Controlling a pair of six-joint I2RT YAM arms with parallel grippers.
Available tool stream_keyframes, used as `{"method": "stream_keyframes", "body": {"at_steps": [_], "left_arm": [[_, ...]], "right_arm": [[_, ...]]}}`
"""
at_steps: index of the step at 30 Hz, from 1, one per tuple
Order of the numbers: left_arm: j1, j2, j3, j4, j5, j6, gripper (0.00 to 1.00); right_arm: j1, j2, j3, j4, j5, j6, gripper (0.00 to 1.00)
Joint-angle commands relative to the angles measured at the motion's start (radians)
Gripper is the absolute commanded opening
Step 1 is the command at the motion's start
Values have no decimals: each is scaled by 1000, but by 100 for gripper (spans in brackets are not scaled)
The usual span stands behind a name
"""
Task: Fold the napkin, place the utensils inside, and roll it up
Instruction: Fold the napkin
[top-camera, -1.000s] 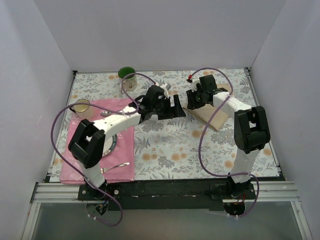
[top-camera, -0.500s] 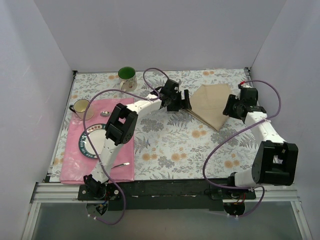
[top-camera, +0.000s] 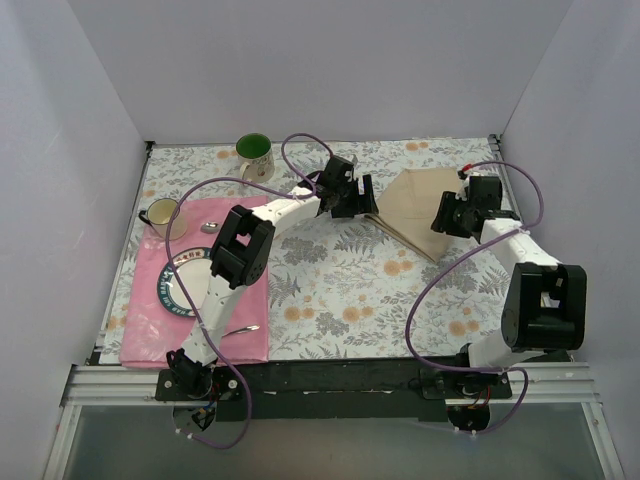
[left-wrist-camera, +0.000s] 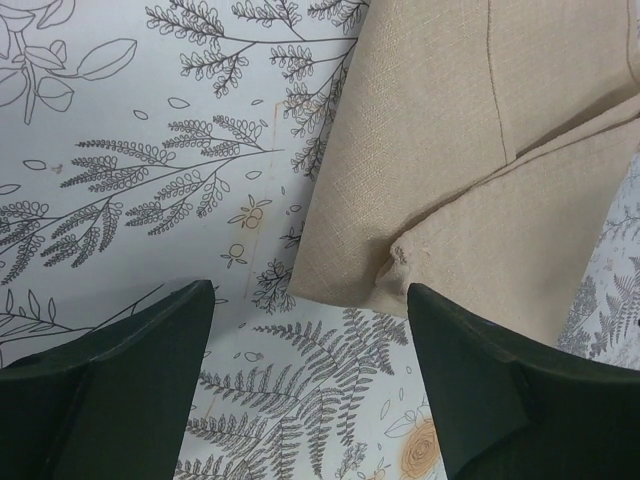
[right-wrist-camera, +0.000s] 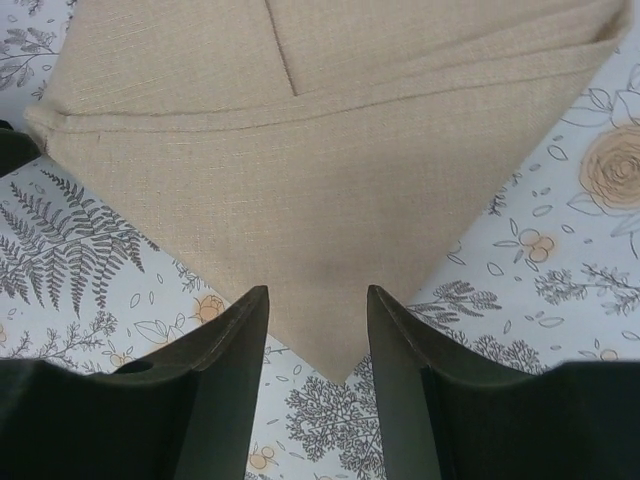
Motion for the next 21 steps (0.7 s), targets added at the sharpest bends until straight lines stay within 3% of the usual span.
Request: {"method": "stream_keyframes", "body": {"at_steps": [1, 8, 21], "left_arm": [[9, 9, -33, 7, -2, -8, 76], [13, -14, -85, 59, 35, -41, 71], [21, -267, -300, 149, 35, -71, 76]], "right_arm": [[52, 64, 24, 70, -71, -53, 50], [91, 170, 93, 79, -57, -75, 34], [92, 224, 116, 122, -111, -32, 27]]}}
